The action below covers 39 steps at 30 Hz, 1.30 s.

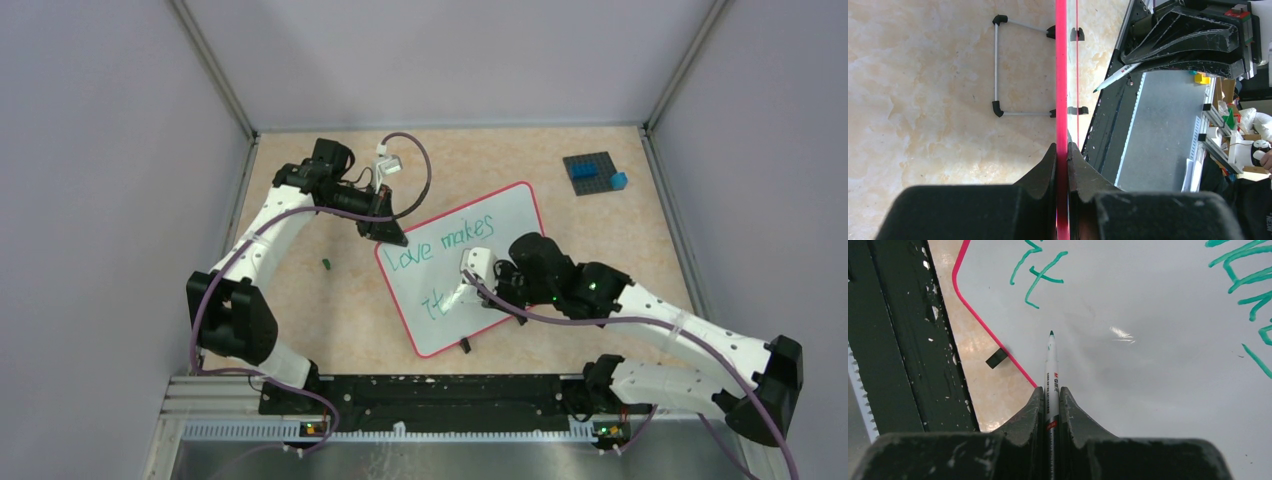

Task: Write a sentence on the whiteboard

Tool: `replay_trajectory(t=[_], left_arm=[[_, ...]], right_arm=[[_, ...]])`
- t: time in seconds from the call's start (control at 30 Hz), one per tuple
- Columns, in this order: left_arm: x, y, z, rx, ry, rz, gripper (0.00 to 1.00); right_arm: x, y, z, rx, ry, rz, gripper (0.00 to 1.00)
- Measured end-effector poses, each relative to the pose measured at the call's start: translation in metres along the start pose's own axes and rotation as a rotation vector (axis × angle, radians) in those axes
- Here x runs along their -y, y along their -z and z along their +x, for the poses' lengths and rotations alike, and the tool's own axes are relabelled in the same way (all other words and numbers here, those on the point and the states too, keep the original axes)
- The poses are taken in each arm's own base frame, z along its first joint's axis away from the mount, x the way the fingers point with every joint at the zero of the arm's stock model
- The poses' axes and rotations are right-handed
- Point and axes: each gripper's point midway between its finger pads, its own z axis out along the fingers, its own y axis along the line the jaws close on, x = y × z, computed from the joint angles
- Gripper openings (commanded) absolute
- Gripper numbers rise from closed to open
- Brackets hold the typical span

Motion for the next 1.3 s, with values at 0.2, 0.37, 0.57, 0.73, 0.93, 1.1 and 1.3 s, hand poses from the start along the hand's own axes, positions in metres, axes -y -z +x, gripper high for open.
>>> replay_trajectory(t=[0.2, 0.37, 0.57, 0.73, 0.93, 1.1, 1.3], left_arm=[[0.000, 0.000, 0.000, 0.001, 0.000, 0.003, 0.00], [0.001, 0.000, 0.000, 0.001, 0.000, 0.003, 0.00], [0.001, 0.000, 0.000, 0.001, 0.000, 0.003, 0.00], [0.001, 0.000, 0.000, 0.001, 0.000, 0.003, 0.00], [0.000, 0.000, 0.000, 0.001, 0.000, 0.003, 0.00], [0.001, 0.000, 0.000, 0.001, 0.000, 0.003, 0.00], [0.001, 0.000, 0.000, 0.001, 0.000, 0.003, 0.00]], right_arm=[[-0.002, -0.002, 0.004, -0.003, -0.003, -0.008, 0.00], [-0.001, -0.003, 0.003, 0.002, -0.008, -0.004, 0.00], [0.006, -0.008, -0.002, 0.013, -0.023, 0.021, 0.00], [0.011, -0.012, -0.009, 0.026, -0.035, 0.039, 0.00], [0.017, -0.012, -0.023, 0.055, -0.038, 0.057, 0.00], [0.019, -0.012, -0.024, 0.058, -0.038, 0.067, 0.00], [0.023, -0.017, -0.019, 0.028, -0.042, 0.081, 0.00]])
